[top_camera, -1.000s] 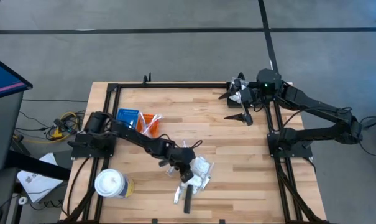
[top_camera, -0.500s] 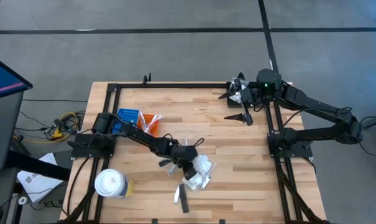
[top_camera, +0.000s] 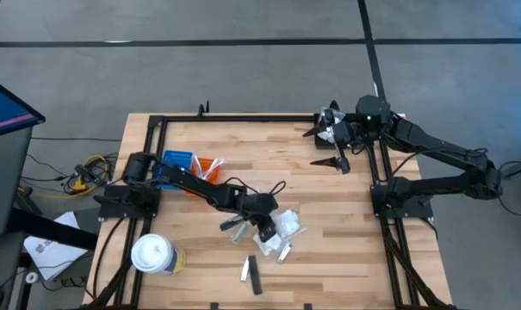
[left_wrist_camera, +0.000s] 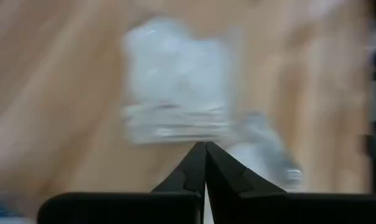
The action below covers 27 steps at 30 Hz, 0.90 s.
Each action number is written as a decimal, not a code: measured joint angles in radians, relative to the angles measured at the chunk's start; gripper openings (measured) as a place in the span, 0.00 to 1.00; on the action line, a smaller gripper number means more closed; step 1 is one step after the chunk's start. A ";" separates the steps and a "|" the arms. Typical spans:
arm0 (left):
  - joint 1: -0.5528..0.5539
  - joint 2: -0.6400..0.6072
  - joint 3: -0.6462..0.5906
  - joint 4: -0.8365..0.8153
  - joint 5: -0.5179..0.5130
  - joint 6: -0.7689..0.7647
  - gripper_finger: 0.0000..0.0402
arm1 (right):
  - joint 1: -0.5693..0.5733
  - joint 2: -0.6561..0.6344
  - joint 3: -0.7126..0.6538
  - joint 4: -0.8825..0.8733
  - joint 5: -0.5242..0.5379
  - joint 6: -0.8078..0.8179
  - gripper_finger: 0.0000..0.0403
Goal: Pick & Place Travel size toiletries
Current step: Adjust the hygiene items on the table
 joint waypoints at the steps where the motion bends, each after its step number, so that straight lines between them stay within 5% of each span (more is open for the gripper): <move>1: -0.007 -0.016 0.000 0.000 0.018 0.000 0.00 | 0.000 0.000 0.000 -0.001 0.000 0.000 0.99; 11: -0.140 -0.107 0.000 -0.271 0.144 -0.159 0.00 | 0.000 0.000 0.000 -0.011 0.000 -0.008 0.99; 27: -0.190 -0.075 0.001 -0.234 0.417 -0.260 0.00 | 0.000 0.000 0.000 -0.005 0.000 0.000 0.99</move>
